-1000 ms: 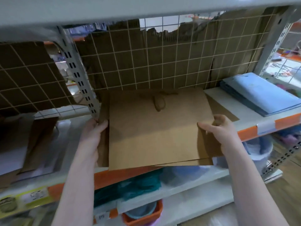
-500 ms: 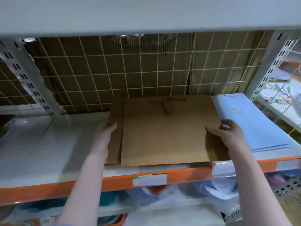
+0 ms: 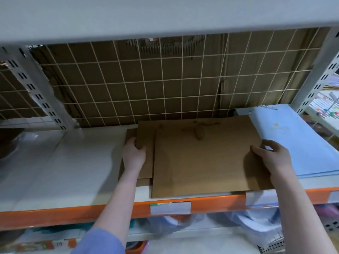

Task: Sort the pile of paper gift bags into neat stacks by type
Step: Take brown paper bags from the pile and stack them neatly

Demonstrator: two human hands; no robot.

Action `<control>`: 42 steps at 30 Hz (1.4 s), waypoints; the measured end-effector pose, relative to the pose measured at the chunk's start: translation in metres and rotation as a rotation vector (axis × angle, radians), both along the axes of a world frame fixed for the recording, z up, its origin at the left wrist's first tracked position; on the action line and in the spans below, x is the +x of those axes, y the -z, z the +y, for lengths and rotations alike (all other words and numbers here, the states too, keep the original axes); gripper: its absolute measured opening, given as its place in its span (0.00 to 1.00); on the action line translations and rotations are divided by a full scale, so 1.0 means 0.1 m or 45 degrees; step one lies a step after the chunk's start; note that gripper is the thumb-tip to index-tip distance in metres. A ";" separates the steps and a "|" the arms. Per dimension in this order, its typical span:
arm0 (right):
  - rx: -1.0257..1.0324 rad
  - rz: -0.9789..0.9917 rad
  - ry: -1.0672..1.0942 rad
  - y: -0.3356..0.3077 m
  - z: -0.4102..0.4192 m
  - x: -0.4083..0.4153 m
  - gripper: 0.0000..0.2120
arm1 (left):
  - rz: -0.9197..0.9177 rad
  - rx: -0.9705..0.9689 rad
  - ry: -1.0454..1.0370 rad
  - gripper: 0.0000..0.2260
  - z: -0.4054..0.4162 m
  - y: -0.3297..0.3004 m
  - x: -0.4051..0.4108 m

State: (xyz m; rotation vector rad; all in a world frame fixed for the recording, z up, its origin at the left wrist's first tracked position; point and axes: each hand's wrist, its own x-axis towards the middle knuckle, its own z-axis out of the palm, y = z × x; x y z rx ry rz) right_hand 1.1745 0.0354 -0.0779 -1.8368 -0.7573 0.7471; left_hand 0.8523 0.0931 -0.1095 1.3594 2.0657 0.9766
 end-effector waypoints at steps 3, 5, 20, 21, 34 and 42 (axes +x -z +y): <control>-0.002 0.014 0.001 0.03 0.01 -0.04 0.21 | 0.224 0.034 -0.033 0.19 -0.02 0.01 -0.07; -0.006 0.012 0.000 0.04 0.01 -0.06 0.21 | 0.227 0.030 -0.044 0.19 -0.03 0.06 -0.13; 0.032 0.257 -0.153 -0.08 0.33 -0.51 0.24 | -0.134 0.055 0.199 0.20 -0.31 -0.18 -0.20; 0.013 0.242 -0.175 -0.07 0.37 -0.55 0.23 | -0.128 0.038 0.189 0.20 -0.31 -0.18 -0.22; -0.269 -0.658 -0.264 0.27 0.44 -0.79 0.14 | 0.282 -0.121 0.040 0.19 -0.32 -0.07 -0.26; -0.193 -0.613 -0.313 0.25 0.40 -0.81 0.14 | 0.081 -0.139 0.031 0.15 -0.26 -0.21 -0.18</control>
